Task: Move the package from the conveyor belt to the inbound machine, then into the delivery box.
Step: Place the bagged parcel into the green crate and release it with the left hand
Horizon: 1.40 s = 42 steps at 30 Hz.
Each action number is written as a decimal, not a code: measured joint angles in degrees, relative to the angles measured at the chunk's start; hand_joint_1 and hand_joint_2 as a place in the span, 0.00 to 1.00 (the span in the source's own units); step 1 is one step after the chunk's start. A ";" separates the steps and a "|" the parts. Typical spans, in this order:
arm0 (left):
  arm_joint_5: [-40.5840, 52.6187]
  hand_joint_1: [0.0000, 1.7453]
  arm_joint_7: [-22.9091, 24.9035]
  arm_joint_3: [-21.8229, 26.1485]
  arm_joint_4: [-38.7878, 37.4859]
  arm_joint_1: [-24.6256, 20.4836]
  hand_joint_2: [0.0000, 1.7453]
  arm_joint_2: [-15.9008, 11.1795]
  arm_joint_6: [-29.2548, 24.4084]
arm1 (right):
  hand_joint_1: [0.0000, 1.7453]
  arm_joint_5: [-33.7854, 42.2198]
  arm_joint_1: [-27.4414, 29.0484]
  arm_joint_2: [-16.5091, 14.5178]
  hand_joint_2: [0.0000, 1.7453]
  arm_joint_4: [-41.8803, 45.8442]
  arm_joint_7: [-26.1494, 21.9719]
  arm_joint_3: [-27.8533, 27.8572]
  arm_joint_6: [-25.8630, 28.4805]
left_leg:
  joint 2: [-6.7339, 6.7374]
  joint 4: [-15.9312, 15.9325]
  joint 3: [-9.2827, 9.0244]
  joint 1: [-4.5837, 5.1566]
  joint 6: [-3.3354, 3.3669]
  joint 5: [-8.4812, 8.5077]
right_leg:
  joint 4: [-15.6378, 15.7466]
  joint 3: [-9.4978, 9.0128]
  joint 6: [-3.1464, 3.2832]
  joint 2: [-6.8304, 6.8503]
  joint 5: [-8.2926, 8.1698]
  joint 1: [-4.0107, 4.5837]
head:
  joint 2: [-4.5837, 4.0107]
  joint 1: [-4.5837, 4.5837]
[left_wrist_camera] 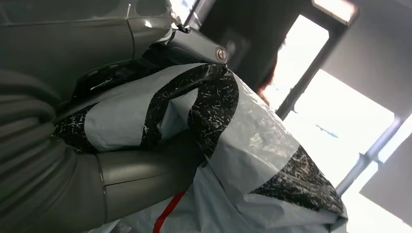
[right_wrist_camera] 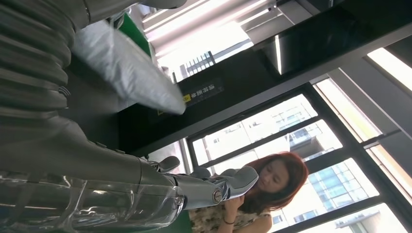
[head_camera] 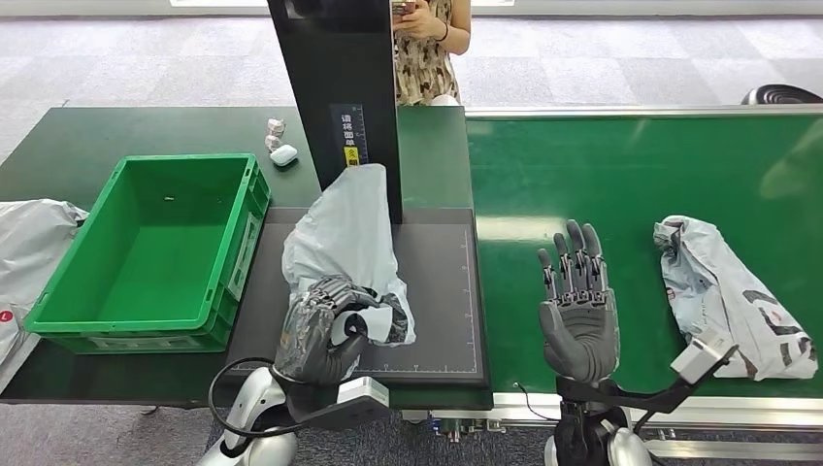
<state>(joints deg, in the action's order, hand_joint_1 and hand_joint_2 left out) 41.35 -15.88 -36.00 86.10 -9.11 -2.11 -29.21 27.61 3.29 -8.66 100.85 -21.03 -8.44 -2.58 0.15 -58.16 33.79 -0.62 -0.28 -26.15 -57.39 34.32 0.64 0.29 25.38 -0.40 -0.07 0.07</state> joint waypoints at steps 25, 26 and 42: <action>2.08 1.00 5.94 38.98 7.47 -2.98 1.00 -2.63 0.74 | 0.00 1.05 0.21 -0.01 1.00 -0.84 -0.28 0.46 -2.03 | 0.03 0.01 0.03 -0.02 -0.05 0.09 | -0.02 0.08 0.08 -0.04 -0.05 0.02 | 0.00 0.01; 2.53 1.00 6.85 39.49 6.27 -3.89 1.00 -2.67 1.47 | 0.00 0.87 0.12 -0.05 1.00 -0.93 -0.19 0.51 -2.10 | 0.03 0.00 0.04 -0.01 -0.05 0.09 | -0.02 0.08 0.08 -0.04 -0.06 0.01 | 0.00 0.01; 5.98 1.00 9.05 40.74 -13.55 -13.35 1.00 -3.91 7.35 | 0.00 -0.31 -0.10 -0.48 1.00 -1.14 0.70 1.02 -2.91 | 0.06 0.00 0.04 -0.01 -0.08 0.14 | -0.03 0.14 0.13 -0.09 -0.12 0.02 | 0.00 0.01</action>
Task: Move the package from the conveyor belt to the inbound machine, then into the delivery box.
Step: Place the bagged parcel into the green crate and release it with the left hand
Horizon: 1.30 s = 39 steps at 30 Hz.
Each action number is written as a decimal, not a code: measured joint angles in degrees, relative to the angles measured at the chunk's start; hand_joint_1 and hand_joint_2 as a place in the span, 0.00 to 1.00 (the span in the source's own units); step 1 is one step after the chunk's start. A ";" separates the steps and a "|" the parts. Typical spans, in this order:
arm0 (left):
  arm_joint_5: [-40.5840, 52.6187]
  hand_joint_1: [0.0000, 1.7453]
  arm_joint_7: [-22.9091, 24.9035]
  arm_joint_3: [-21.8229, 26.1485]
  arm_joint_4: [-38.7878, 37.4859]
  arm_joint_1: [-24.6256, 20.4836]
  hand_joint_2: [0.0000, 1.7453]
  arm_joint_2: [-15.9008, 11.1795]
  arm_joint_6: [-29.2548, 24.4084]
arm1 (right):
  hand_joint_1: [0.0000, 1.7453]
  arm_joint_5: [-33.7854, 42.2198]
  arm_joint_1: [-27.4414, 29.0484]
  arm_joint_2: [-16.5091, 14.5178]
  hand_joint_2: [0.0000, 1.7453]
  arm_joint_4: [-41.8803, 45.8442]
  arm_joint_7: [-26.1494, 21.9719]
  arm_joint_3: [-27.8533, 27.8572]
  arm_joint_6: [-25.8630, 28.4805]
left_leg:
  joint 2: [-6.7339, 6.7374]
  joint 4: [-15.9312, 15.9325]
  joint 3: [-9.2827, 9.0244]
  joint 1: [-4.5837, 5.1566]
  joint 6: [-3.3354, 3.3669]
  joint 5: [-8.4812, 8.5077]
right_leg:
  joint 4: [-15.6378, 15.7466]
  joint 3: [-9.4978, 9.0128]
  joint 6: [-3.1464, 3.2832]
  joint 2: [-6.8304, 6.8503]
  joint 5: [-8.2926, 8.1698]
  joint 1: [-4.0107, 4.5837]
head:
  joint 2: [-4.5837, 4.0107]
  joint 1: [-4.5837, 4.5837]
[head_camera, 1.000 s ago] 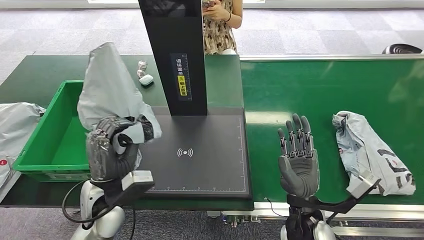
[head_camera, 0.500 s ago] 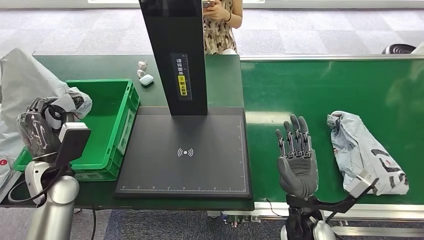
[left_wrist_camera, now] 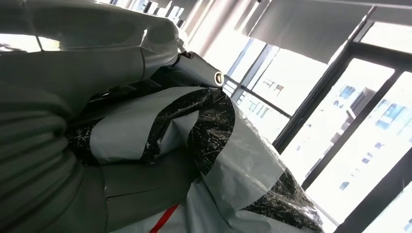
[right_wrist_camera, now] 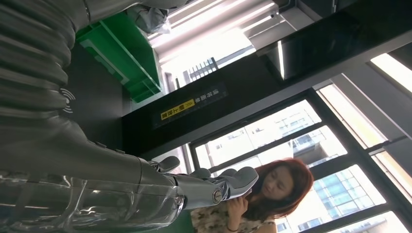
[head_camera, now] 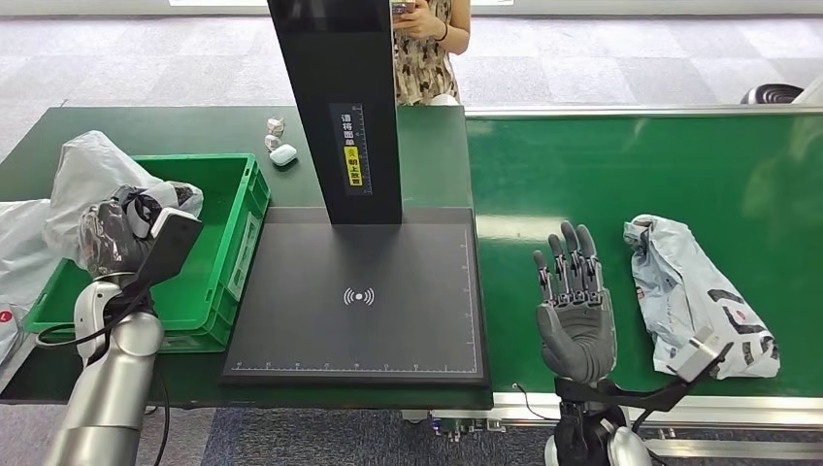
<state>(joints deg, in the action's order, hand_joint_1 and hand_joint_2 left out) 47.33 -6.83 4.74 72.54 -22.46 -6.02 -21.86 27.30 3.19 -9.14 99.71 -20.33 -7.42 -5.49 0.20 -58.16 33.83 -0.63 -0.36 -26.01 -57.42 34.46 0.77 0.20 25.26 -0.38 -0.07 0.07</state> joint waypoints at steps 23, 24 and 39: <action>-1.91 0.00 1.14 -2.99 -4.53 -0.41 1.00 0.10 0.76 | 0.00 -0.25 -0.32 -0.30 1.00 -0.33 0.50 0.55 0.06 | 0.00 0.00 0.03 0.00 0.00 0.00 | 0.00 0.02 0.00 0.01 0.00 0.00 | 0.00 -0.01; -2.12 0.00 1.24 -2.99 -4.52 -0.39 1.00 0.07 0.76 | 0.00 -0.29 -0.31 -0.30 1.00 -0.33 0.50 0.58 0.04 | 0.00 0.00 0.04 0.00 0.00 0.00 | 0.00 0.02 0.00 0.01 0.00 0.00 | 0.00 -0.01; -6.76 0.00 -1.69 -2.97 5.53 5.65 1.00 0.55 -4.12 | 0.00 -0.50 0.05 -0.29 1.00 -0.31 0.50 0.94 0.02 | 0.00 0.00 0.06 0.00 0.01 -0.02 | 0.00 0.04 -0.01 0.00 0.01 0.00 | 0.00 -0.01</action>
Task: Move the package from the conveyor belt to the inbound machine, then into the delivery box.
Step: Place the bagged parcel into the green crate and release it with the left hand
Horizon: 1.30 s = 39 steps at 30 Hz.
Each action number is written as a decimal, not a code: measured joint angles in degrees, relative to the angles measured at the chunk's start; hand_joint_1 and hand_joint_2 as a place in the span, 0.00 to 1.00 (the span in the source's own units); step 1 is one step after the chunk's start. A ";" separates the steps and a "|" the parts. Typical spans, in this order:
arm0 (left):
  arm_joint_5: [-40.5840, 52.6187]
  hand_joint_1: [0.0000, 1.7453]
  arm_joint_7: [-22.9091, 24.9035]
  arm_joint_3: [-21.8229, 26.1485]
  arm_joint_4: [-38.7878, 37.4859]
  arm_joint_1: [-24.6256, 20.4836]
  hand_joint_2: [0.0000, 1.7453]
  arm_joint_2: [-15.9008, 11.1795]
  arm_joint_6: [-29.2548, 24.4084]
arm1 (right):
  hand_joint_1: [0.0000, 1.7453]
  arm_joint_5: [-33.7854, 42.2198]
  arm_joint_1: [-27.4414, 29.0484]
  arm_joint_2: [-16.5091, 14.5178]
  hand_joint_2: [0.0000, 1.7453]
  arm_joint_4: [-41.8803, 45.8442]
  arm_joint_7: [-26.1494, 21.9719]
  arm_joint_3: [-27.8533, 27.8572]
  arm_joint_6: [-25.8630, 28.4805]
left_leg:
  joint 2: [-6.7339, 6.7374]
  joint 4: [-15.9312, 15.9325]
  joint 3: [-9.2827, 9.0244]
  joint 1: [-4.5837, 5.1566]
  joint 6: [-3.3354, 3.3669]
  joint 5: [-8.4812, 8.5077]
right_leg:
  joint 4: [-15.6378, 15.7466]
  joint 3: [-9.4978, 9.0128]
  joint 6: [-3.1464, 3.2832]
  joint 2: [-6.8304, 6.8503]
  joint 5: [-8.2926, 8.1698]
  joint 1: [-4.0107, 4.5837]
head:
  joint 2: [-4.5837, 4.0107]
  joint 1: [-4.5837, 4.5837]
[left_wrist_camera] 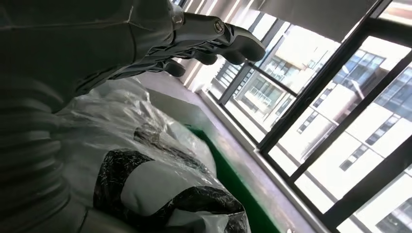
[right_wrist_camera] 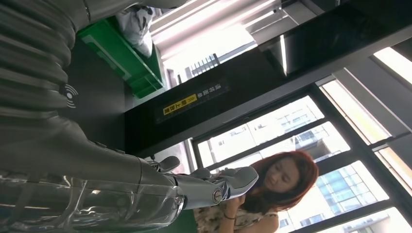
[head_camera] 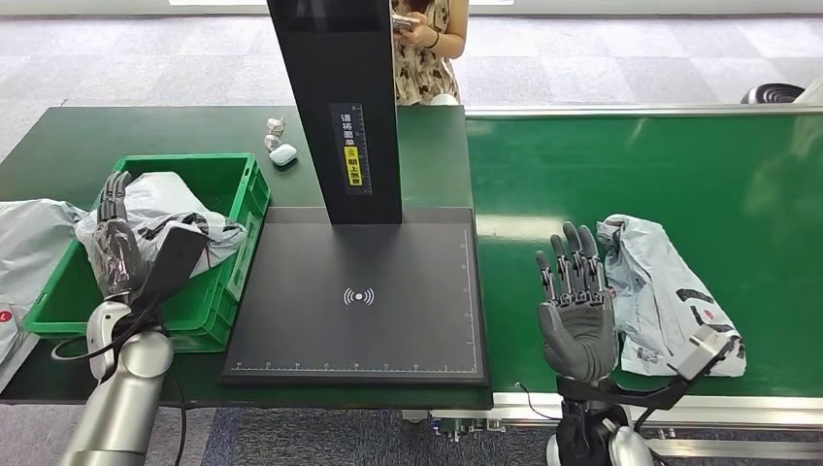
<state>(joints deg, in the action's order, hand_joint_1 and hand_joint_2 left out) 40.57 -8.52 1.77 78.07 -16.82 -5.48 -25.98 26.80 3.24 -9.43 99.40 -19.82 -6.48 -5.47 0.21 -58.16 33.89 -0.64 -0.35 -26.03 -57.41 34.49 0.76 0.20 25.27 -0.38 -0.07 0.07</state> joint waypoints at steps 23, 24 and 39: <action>-10.26 0.00 -4.11 -8.23 31.33 24.08 1.00 10.54 7.35 | 0.00 -8.07 2.27 -0.32 1.00 1.54 -0.59 0.09 4.57 | 0.01 0.00 0.03 0.01 -0.02 -0.20 | 0.04 0.01 -0.09 -0.02 0.13 -0.02 | 0.00 0.00; -12.33 0.00 -3.92 -9.44 31.33 24.52 1.00 10.89 9.64 | 0.00 -10.12 2.27 -0.32 1.00 1.46 -0.96 -0.13 5.49 | 0.01 0.00 0.03 0.01 -0.01 -0.20 | 0.04 0.01 -0.09 -0.03 0.13 -0.02 | 0.00 0.00; -23.10 0.00 -2.47 -20.16 26.76 27.75 1.00 11.90 19.09 | 0.00 -24.74 4.17 -0.09 1.00 -4.21 0.58 -4.69 10.31 | 0.00 0.00 0.03 0.01 0.05 -0.25 | 0.04 0.03 -0.09 -0.02 0.19 -0.01 | 0.00 0.01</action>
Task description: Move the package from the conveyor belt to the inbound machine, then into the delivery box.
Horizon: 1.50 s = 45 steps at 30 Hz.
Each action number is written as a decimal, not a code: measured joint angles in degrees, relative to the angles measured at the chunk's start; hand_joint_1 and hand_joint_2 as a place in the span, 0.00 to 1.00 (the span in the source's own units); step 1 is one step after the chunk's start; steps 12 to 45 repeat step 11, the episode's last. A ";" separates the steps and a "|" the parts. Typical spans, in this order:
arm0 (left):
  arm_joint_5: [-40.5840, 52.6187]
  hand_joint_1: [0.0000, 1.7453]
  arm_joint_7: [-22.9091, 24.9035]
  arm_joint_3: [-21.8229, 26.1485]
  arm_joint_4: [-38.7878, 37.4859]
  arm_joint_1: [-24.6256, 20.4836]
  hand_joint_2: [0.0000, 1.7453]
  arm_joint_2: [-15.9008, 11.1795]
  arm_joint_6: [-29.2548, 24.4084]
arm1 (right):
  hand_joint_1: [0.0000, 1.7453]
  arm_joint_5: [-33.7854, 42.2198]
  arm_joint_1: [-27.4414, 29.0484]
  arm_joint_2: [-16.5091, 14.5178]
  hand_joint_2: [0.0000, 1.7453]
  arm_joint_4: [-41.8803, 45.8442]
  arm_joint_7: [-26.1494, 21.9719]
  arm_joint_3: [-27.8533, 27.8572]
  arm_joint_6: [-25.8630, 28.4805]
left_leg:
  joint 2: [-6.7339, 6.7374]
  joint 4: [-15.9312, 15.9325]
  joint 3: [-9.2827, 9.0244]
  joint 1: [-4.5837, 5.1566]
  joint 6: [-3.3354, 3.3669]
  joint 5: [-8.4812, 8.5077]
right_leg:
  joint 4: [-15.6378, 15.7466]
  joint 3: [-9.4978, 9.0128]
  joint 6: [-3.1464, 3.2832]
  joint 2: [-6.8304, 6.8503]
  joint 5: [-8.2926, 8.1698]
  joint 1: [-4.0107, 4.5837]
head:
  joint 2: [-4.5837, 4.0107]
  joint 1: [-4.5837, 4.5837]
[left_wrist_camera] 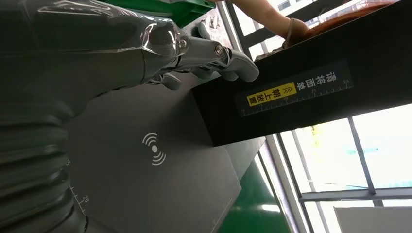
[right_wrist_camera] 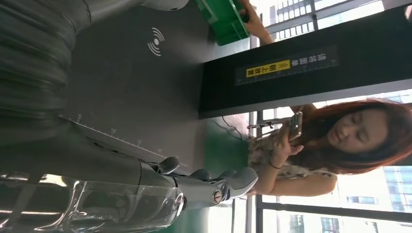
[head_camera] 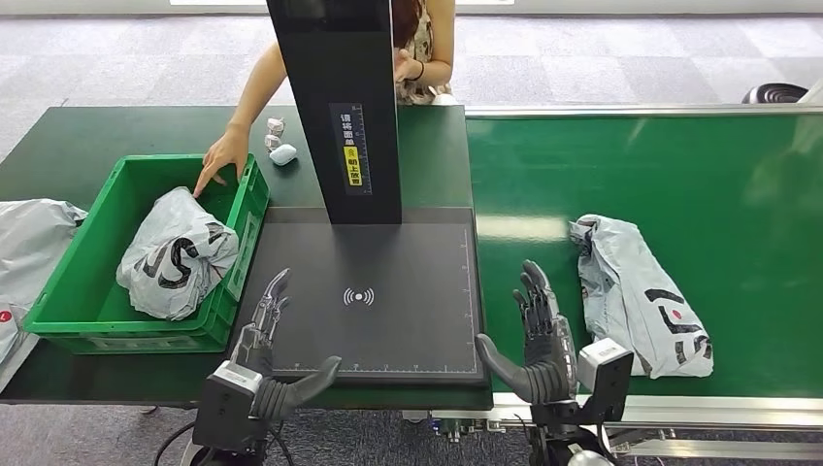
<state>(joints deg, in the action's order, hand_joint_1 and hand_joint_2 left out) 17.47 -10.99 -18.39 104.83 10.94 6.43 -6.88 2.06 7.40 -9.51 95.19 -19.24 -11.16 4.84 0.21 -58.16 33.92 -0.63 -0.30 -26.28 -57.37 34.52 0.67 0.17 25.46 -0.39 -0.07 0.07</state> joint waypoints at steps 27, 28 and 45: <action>0.02 0.00 -0.42 -0.03 -1.70 -1.11 1.00 0.00 1.29 | 0.00 0.02 1.48 0.62 1.00 -0.08 0.32 -0.73 0.56 | 0.00 0.00 0.00 0.00 0.00 0.00 | 0.00 -0.01 0.00 0.00 0.00 0.00 | 0.00 -0.01; 0.02 0.00 -0.42 -0.03 -1.70 -1.11 1.00 0.00 1.29 | 0.00 0.02 1.48 0.62 1.00 -0.08 0.32 -0.73 0.56 | 0.00 0.00 0.00 0.00 0.00 0.00 | 0.00 -0.01 0.00 0.00 0.00 0.00 | 0.00 -0.01; 0.02 0.00 -0.42 -0.03 -1.70 -1.11 1.00 0.00 1.29 | 0.00 0.02 1.48 0.62 1.00 -0.08 0.32 -0.73 0.56 | 0.00 0.00 0.00 0.00 0.00 0.00 | 0.00 -0.01 0.00 0.00 0.00 0.00 | 0.00 -0.01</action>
